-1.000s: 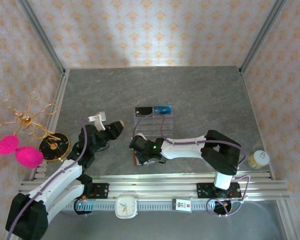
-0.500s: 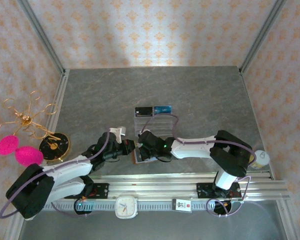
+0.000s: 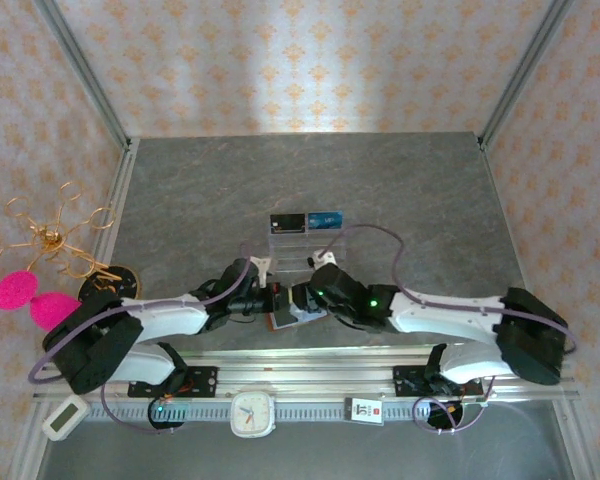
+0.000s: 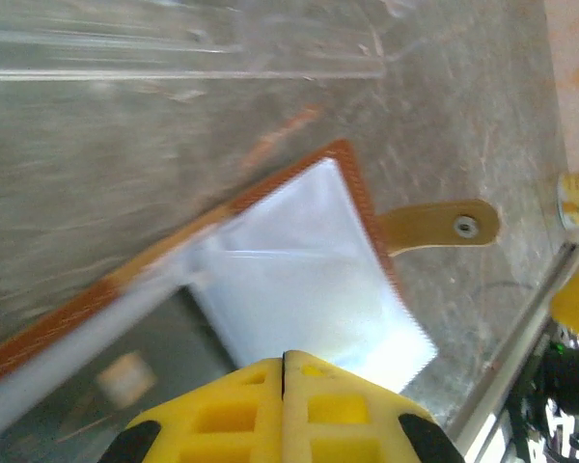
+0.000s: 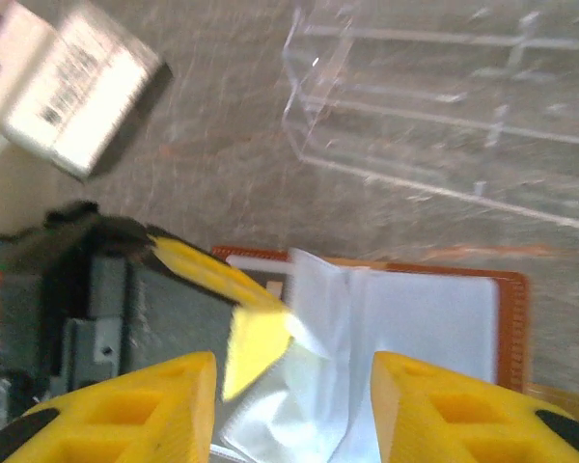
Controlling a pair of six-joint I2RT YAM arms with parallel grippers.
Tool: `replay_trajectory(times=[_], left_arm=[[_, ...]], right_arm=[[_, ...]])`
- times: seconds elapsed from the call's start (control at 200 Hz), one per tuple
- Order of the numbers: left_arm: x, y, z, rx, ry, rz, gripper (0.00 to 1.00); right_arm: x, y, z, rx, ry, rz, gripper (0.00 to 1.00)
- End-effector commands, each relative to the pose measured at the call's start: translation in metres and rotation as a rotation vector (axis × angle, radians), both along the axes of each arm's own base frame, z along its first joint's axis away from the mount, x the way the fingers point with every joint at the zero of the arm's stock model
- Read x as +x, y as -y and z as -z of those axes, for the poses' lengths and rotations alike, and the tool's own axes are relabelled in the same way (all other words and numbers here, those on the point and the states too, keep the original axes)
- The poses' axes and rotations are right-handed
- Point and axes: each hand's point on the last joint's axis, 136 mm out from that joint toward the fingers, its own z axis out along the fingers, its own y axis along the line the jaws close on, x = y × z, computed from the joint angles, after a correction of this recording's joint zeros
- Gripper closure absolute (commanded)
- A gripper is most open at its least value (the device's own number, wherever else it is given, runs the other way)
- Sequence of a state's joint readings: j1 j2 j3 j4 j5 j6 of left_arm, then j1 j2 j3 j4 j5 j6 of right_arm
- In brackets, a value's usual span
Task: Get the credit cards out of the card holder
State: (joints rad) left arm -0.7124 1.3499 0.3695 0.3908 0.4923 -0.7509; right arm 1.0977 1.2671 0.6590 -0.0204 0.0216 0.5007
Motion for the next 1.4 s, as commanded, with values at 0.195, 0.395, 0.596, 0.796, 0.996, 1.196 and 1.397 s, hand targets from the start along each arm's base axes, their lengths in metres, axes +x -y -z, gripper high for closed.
replay_trajectory(times=[0.195, 0.395, 0.596, 0.796, 0.996, 1.196, 1.397], left_arm=[[-0.012, 0.052, 0.021, 0.057, -0.072, 0.171, 1.00], [-0.019, 0.057, 0.024, 0.015, -0.104, 0.193, 1.00], [0.000, 0.038, -0.043, -0.046, 0.075, 0.049, 0.87], [-0.005, -0.026, -0.018, 0.050, 0.043, -0.101, 1.00], [-0.013, -0.041, 0.011, 0.095, 0.001, -0.106, 1.00], [-0.012, -0.051, 0.031, 0.154, -0.020, -0.102, 1.00], [-0.008, -0.048, 0.026, 0.128, -0.010, -0.081, 1.00]], right_arm=[[0.007, 0.053, 0.001, 0.002, 0.032, 0.193, 0.60], [0.004, 0.059, 0.003, 0.009, 0.026, 0.197, 0.65], [0.002, 0.042, 0.000, 0.044, 0.004, 0.122, 0.71], [-0.015, -0.011, 0.011, 0.073, -0.124, -0.124, 0.81], [-0.012, -0.027, 0.047, 0.057, -0.307, -0.164, 0.89], [-0.010, 0.027, 0.100, -0.076, -0.405, 0.036, 0.94], [-0.009, 0.030, 0.090, -0.051, -0.380, 0.053, 0.94]])
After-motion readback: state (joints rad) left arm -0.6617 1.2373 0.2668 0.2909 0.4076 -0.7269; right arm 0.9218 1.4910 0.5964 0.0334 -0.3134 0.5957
